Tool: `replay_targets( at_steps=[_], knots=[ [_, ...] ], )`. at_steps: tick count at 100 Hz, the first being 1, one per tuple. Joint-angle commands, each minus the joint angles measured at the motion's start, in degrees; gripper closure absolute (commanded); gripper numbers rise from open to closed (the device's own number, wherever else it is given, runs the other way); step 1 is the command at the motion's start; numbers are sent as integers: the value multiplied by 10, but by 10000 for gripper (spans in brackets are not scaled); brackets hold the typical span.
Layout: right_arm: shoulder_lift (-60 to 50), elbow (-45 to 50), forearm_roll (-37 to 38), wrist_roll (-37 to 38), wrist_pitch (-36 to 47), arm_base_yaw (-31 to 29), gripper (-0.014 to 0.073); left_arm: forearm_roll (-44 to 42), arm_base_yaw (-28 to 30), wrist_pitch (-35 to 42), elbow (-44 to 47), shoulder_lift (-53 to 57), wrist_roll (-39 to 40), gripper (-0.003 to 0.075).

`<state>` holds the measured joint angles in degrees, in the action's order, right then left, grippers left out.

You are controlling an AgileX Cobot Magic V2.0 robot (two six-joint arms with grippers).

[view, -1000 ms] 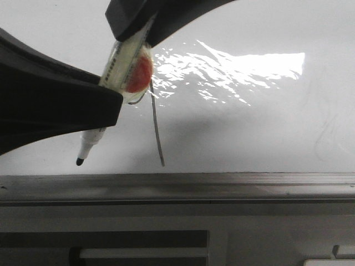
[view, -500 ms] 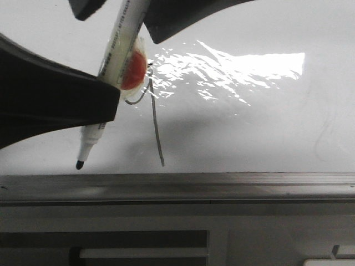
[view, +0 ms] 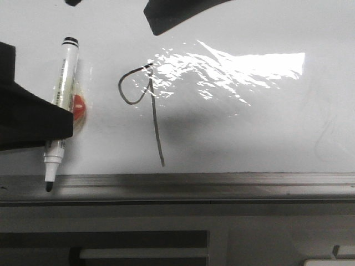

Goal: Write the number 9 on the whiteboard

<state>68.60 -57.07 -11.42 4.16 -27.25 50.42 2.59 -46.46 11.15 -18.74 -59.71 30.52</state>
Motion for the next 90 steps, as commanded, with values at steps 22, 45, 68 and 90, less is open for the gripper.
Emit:
replay_targets(
  at_steps=[22,45,68,90],
  knots=[
    [-12,-21,-10,-5,39,-2,175,11,10,105,-20,-30,5,741],
    [-12,-21,-10,-5,33,-2,175,11,10,93,-20,-30,5,703],
    [-13,-21,-10,-5,33,-2,175,11,10,90,-20,-27,6,414],
    [-38,-19,37,-5,33,-2,385,11,10,89,-20,15,7,406]
  ],
)
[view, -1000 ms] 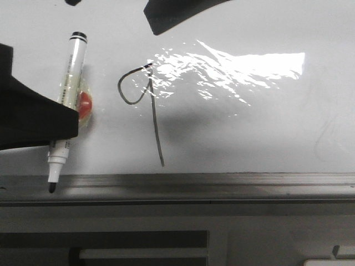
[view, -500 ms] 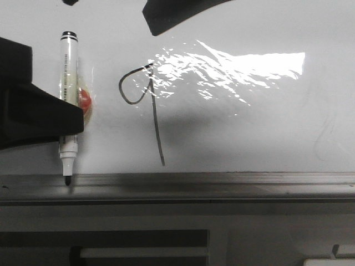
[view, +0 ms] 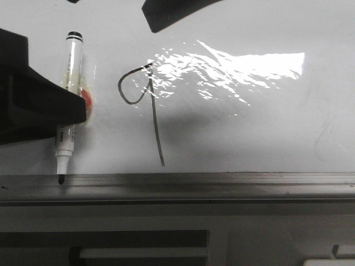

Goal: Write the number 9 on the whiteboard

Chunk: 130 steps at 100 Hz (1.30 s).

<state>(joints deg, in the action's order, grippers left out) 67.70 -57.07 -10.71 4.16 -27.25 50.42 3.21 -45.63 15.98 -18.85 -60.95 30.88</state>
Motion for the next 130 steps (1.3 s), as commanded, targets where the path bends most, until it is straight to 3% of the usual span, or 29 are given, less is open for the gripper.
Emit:
replay_targets(
  at_steps=[1,12,22,36,52,62,91,130],
  knots=[
    [-32,-19,33,-5,33,-2,420,5,1,41,-19,33,4,406],
    [-64,0,64,-5,58,-2,666,-14,1,36,-19,78,3,407],
    [-108,36,83,-5,103,-2,655,-66,1,36,-19,136,-1,467],
    [-184,123,113,-6,203,-2,655,-132,1,36,-13,220,-3,742],
    [-297,258,118,-7,353,-2,655,-162,1,36,29,319,-3,741],
    [-365,340,118,-19,403,-2,655,-163,1,36,80,381,-3,741],
    [-513,495,118,-37,417,-2,655,-162,1,37,198,501,-3,741],
    [-530,506,118,-37,418,-2,655,-161,1,11,199,499,-3,741]
  ],
)
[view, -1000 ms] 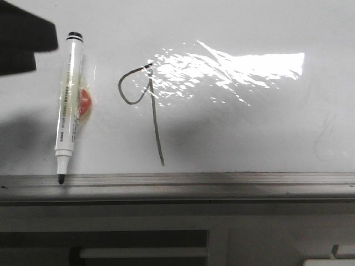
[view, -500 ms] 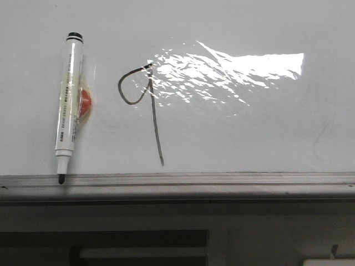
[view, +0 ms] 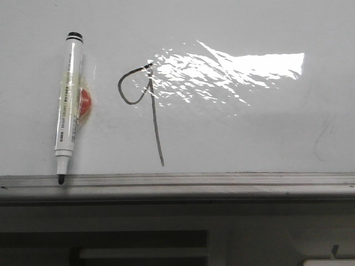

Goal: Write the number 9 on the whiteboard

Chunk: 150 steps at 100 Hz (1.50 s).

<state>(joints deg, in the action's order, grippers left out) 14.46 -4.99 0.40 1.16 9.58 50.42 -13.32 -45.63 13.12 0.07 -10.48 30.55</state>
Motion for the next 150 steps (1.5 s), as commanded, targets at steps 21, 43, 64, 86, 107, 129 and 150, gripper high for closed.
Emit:
replay_targets(
  at_steps=[21,43,64,86,107,129,150],
  knots=[
    [2,-15,7,-7,49,-2,655,5,1,39,10,-6,1,741],
    [2,-15,7,-7,49,-2,655,30,5,1,10,-6,1,741],
    [2,-15,7,-7,49,-2,655,85,74,-125,10,29,-66,741],
    [2,-15,7,-7,49,-2,655,130,243,-143,10,99,-265,741],
    [2,-15,7,-7,49,-2,655,133,391,-183,11,123,-285,741],
    [2,-15,7,-7,49,-2,655,118,446,-300,11,123,-268,741],
    [2,-15,7,-7,49,-2,655,106,447,-309,11,123,-226,741]
  ],
)
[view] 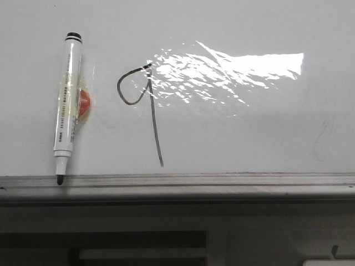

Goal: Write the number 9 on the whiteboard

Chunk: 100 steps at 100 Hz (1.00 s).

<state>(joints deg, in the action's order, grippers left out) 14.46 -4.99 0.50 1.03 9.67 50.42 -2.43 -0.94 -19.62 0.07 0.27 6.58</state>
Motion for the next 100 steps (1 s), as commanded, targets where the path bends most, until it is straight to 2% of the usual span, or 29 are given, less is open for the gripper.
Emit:
replay_targets(
  at_steps=[1,88,100],
  knots=[
    [2,-15,6,-6,48,-2,655,-3,0,19,11,16,14,741],
    [2,-15,6,-6,48,-2,655,-3,0,20,10,16,14,741],
    [2,-12,6,-6,73,-15,655,-3,0,20,10,16,14,741]
  ],
)
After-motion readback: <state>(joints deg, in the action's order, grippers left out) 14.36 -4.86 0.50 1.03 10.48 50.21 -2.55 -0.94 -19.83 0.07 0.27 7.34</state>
